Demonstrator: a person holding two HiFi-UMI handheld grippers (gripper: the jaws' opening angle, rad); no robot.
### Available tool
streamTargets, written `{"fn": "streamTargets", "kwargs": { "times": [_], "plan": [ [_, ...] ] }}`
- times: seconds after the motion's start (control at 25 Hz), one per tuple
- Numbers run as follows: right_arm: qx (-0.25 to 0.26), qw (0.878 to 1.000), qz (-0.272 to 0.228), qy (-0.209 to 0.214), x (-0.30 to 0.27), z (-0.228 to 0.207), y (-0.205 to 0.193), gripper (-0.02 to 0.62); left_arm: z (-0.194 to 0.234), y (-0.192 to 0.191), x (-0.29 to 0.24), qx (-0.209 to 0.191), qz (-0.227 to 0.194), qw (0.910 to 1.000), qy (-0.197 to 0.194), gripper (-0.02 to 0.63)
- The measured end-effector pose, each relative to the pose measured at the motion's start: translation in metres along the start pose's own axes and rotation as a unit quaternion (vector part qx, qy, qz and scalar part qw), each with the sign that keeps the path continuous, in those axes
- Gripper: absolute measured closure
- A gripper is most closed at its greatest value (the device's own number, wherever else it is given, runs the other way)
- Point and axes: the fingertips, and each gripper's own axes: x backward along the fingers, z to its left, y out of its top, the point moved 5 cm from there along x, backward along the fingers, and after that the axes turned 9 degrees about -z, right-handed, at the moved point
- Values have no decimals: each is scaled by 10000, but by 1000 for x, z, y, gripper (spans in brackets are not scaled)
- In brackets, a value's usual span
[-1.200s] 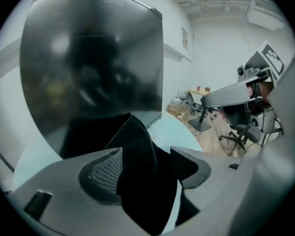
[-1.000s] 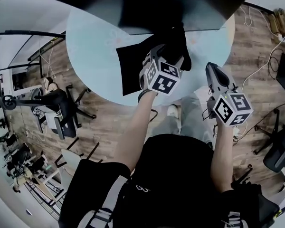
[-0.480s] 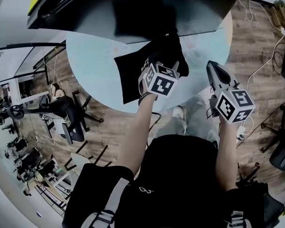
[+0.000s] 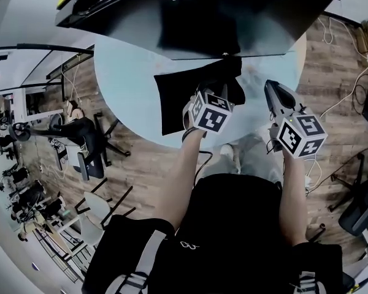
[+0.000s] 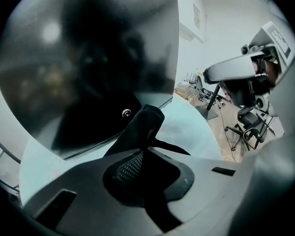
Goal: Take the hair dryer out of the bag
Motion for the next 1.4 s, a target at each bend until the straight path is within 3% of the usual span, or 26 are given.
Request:
{"fn": "streamTargets", "kwargs": {
  "times": [0.44, 0.64, 0.96, 1.12, 1.4],
  "plan": [
    [75, 9962, 303, 814, -29, 5, 1, 594, 15, 10, 49, 601, -449, 9961, 456, 595],
    [280, 9856, 869, 1424, -42, 16, -10, 594, 17, 16, 75, 767, -688, 9931, 568, 595],
    [712, 9701, 1426, 1832, -52, 24, -39, 594, 20, 21, 103, 993, -1034, 9857, 890, 595],
    [978, 9630, 1740, 1808, -60, 23, -56, 592, 18, 19, 105, 935, -983, 9868, 881, 595],
    [927, 9620, 1948, 1677, -75, 12, -72, 592, 17, 13, 101, 911, -979, 9885, 705, 594]
  ]
}}
